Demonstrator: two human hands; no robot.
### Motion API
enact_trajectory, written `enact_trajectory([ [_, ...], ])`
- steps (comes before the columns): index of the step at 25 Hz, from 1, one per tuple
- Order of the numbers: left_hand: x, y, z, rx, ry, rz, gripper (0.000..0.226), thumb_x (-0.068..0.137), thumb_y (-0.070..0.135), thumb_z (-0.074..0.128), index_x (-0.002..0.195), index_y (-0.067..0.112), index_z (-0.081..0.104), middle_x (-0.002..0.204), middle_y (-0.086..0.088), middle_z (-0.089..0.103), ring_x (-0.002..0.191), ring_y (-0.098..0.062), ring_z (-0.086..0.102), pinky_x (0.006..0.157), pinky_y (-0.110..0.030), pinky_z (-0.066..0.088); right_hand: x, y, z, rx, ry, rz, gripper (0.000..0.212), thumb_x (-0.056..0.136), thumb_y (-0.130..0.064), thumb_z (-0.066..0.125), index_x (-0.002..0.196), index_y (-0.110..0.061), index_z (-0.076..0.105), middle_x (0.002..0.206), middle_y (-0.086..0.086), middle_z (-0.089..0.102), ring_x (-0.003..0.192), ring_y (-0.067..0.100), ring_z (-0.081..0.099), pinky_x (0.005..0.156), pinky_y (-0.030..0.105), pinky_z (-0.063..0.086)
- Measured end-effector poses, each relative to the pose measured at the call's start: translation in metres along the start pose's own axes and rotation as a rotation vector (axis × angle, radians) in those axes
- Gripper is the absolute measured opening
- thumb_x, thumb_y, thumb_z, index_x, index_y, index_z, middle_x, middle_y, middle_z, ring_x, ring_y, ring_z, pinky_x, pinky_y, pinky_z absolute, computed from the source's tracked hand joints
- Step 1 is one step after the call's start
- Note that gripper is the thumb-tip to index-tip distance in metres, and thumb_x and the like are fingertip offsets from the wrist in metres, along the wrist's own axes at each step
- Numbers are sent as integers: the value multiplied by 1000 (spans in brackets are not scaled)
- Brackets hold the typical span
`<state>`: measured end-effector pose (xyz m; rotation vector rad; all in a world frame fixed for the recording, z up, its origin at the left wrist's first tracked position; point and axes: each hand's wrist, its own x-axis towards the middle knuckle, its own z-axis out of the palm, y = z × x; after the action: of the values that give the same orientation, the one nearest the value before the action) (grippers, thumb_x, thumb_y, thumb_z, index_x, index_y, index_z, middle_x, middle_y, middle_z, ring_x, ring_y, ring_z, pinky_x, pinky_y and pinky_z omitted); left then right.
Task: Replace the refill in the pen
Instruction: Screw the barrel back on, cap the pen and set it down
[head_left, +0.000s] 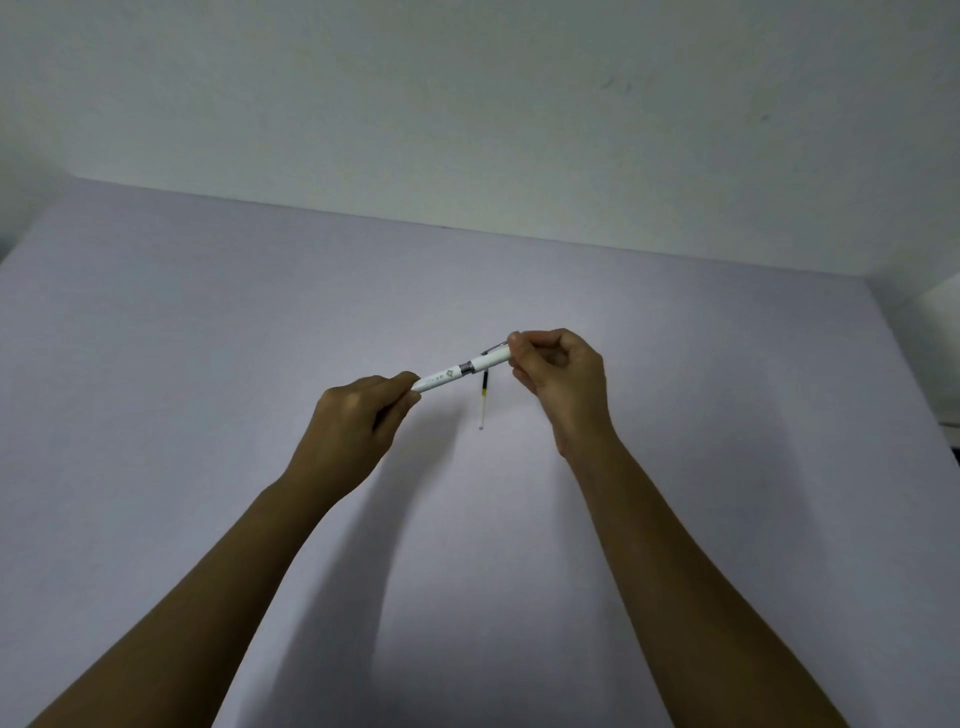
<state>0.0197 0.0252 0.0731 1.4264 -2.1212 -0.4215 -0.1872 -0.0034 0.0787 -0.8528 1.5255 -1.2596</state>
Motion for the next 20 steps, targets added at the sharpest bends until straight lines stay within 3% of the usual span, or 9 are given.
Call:
enact_trajectory([
  [4, -1, 2, 4, 16, 0, 3, 13, 89, 13, 55, 92, 3, 64, 54, -11, 52, 47, -27, 43, 46, -36, 39, -7, 4, 7, -76, 11, -53, 9, 78, -26, 74, 76, -22, 66, 84, 6, 74, 77, 21, 72, 85, 43, 58],
  [7, -3, 1, 12, 14, -26, 1, 17, 90, 18, 52, 89, 4, 63, 57, -11, 54, 47, -28, 48, 46, -40, 45, -2, 5, 9, -116, 11, -84, 9, 77, -28, 74, 76, -25, 66, 79, -2, 73, 72, 15, 71, 82, 42, 59],
  [10, -4, -1, 29, 50, -72, -58, 14, 88, 20, 59, 89, 9, 67, 76, -10, 59, 54, -29, 55, 52, -35, 45, 10, 15, 10, -175, -40, -83, 14, 84, -28, 67, 96, -20, 66, 78, -8, 71, 75, 12, 70, 85, 39, 58],
  [12, -6, -2, 45, 58, -114, -132, 17, 87, 24, 60, 89, 10, 70, 79, -11, 60, 58, -27, 55, 55, -31, 40, 15, 32, 9, -192, -89, -21, 30, 92, -28, 56, 119, -14, 59, 89, -6, 70, 90, 16, 69, 94, 38, 53],
  [14, -6, -5, 64, 1, -171, -243, 21, 88, 24, 58, 86, 9, 71, 76, -13, 61, 62, -26, 56, 58, -35, 43, 19, 59, 4, -366, -140, 0, 39, 98, -30, 43, 131, -11, 50, 118, 3, 67, 115, 21, 60, 108, 30, 39],
  [16, -3, -11, 82, -38, -204, -360, 28, 89, 24, 55, 77, 3, 68, 71, -19, 62, 61, -31, 59, 62, -42, 49, 21, 90, -5, -612, -162, -27, 44, 101, -29, 35, 139, -8, 42, 143, 9, 49, 135, 21, 43, 109, 21, 26],
  [20, 11, -20, 113, -57, -166, -547, 36, 91, 19, 50, 66, -5, 60, 63, -22, 61, 57, -34, 56, 56, -40, 48, 21, 142, -17, -943, -229, -92, 49, 102, -22, 27, 146, -1, 22, 158, 14, 17, 147, 22, 14, 118, 28, 10],
])
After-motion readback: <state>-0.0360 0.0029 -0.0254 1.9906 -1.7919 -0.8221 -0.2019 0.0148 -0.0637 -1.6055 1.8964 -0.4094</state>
